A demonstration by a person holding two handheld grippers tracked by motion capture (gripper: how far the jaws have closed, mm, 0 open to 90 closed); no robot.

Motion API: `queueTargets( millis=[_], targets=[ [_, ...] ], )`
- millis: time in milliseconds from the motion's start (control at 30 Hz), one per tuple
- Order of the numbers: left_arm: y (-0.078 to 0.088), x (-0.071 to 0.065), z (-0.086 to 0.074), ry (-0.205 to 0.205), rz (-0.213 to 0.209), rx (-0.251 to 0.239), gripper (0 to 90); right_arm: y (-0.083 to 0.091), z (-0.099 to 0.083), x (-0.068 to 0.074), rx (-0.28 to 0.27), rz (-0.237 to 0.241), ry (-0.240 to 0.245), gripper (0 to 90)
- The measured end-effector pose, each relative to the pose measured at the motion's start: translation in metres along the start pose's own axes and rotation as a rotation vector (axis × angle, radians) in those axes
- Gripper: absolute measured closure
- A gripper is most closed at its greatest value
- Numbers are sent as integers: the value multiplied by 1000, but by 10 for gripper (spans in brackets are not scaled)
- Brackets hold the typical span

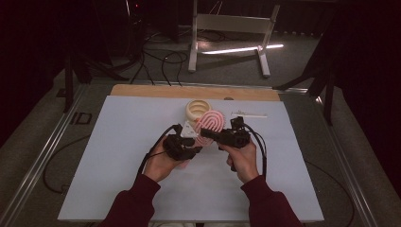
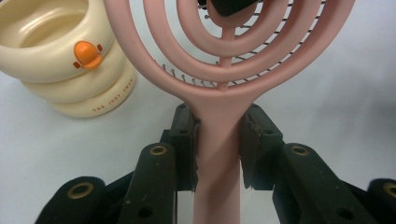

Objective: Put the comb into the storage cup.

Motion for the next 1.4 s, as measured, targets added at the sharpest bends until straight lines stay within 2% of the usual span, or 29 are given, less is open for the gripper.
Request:
queueTargets(
  millis=[100,200,333,567,700,833,933,1000,1033,1200,1400],
  targets=[
    [0,0,0,-2,6,-1,676,0,0,2,-12,-2,2,634],
    [-1,2,-1,10,10,-1,538,-1,0,2,-19,-9,8,634],
    [0,6,-3,29,22,-7,420,0,1,2,-21,4,9,635],
    [8,13,-5,83,52,-67,264,0,2,3,-38,4,22,636],
    [17,16,-8,105,92,-107,165,1,2,3,-44,3,28,636],
    [25,22,-11,126,117,-136,140,1,3,3,-53,-2,28,636],
    [29,27,-15,153,124,-146,80,2,3,2,-56,-3,26,636],
    [29,27,-15,153,124,-146,55,2,3,3,-57,-3,24,636],
    [33,31,-18,161,127,-153,3,2,4,3,-58,-2,23,636],
    [41,33,-26,170,142,-174,2,3,5,2,-64,-3,27,636],
    [53,37,-40,202,158,-207,2,6,7,0,-76,-6,18,636]
  ],
)
Point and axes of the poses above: each handheld gripper's, and its own axes: y roughly backward along the jaws, z roughly out of its top, x roughly to its left, the point moved 3 cm from there along -y, roughly forward along the jaws, and after that the axes turned 10 degrees about -x, right-handed, at the moved point
